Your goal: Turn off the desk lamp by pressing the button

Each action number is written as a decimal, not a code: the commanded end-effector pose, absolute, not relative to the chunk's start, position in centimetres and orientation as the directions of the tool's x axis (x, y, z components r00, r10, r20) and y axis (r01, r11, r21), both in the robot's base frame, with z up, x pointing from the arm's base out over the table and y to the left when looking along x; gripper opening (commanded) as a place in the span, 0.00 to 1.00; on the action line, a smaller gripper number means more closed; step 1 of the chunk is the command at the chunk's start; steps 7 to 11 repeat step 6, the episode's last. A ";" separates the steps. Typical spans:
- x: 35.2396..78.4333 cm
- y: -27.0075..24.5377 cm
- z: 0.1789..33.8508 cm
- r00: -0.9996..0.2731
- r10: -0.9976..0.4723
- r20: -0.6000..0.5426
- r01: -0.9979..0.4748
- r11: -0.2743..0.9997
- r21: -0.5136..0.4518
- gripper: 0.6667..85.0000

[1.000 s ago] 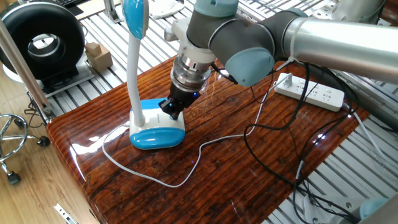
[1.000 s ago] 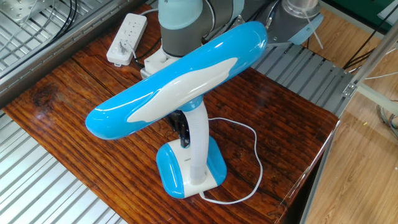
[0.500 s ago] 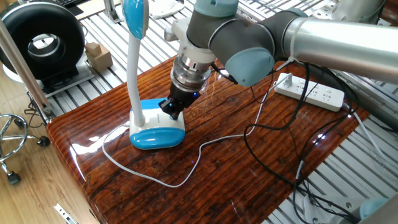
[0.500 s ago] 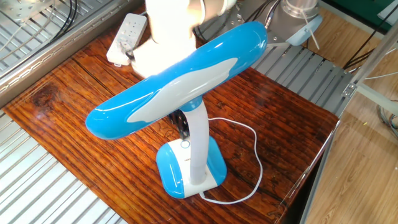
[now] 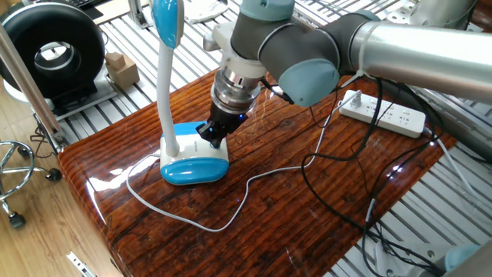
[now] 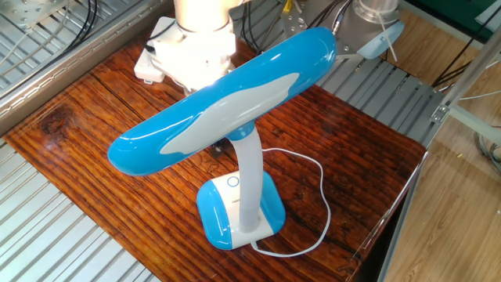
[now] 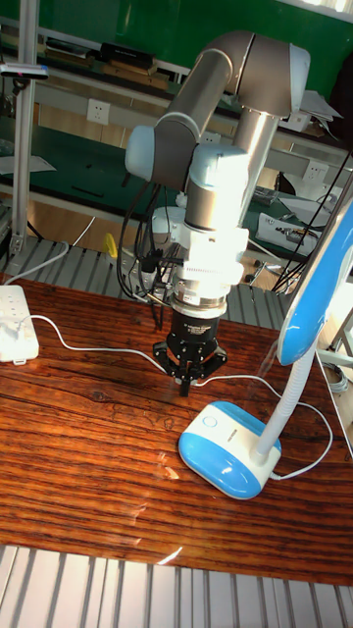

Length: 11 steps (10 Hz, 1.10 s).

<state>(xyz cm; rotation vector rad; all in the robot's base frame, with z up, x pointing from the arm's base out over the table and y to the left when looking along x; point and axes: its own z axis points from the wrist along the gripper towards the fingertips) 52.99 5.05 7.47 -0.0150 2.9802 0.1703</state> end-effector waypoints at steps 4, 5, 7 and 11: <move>54.4 3.9 7.8 -0.977 -0.071 -0.199 -0.085 0.995 0.061 0.01; 54.5 4.0 7.8 -0.978 -0.071 -0.198 -0.085 0.994 0.062 0.01; 54.7 4.0 7.8 -0.978 -0.070 -0.198 -0.084 0.995 0.061 0.01; 54.7 4.0 7.8 -0.978 -0.070 -0.198 -0.084 0.995 0.061 0.01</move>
